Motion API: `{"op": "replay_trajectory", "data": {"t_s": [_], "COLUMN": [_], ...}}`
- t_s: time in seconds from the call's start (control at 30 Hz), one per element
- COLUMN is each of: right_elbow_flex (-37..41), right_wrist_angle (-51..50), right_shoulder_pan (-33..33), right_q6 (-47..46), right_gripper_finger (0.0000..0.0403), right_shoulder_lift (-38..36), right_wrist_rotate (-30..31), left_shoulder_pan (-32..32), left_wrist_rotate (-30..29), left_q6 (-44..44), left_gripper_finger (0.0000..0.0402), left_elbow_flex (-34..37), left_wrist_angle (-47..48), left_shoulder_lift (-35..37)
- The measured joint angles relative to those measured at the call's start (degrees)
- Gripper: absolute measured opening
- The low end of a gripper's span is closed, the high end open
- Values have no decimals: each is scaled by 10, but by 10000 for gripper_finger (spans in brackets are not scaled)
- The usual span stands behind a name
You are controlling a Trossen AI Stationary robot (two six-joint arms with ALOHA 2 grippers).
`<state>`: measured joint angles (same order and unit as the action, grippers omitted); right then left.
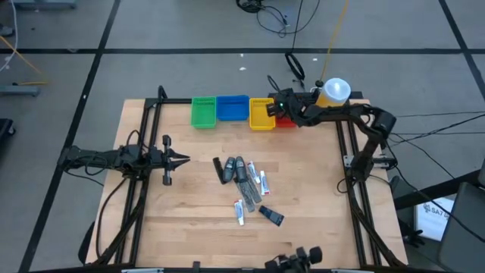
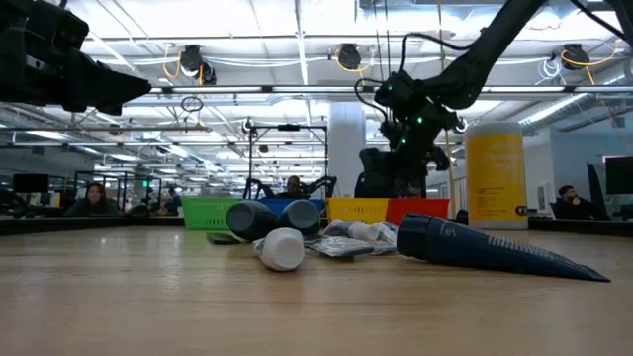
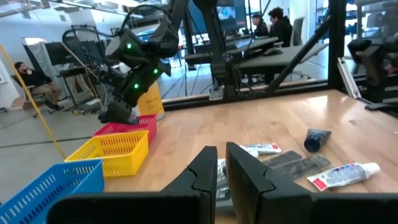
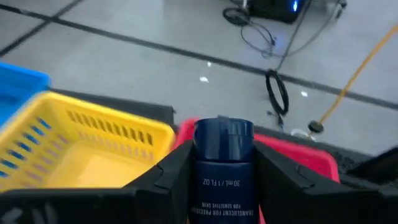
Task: Pick & Place Travel size toiletries
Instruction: Put the top blue shave cream on the red bin
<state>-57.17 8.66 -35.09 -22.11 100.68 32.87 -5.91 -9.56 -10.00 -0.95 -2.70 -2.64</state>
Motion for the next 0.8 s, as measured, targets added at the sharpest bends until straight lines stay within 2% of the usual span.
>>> {"op": "replay_trajectory", "data": {"t_s": [0.3, 0.6, 0.8], "right_elbow_flex": [0, 0, 0], "right_wrist_angle": [-4, -39, -38], "right_shoulder_pan": [-10, -9, -9], "right_q6": [-28, -57, -58], "right_gripper_finger": [138, 145, 143], "right_shoulder_lift": [35, 35, 35], "right_wrist_rotate": [-1, -2, -32], "left_shoulder_pan": [0, 0, 0], "left_wrist_rotate": [0, 0, 0], "left_q6": [3, 10, 11], "left_gripper_finger": [37, 37, 37], "left_elbow_flex": [0, 0, 0], "left_wrist_angle": [0, 1, 1], "left_shoulder_lift": [0, 0, 0]}}
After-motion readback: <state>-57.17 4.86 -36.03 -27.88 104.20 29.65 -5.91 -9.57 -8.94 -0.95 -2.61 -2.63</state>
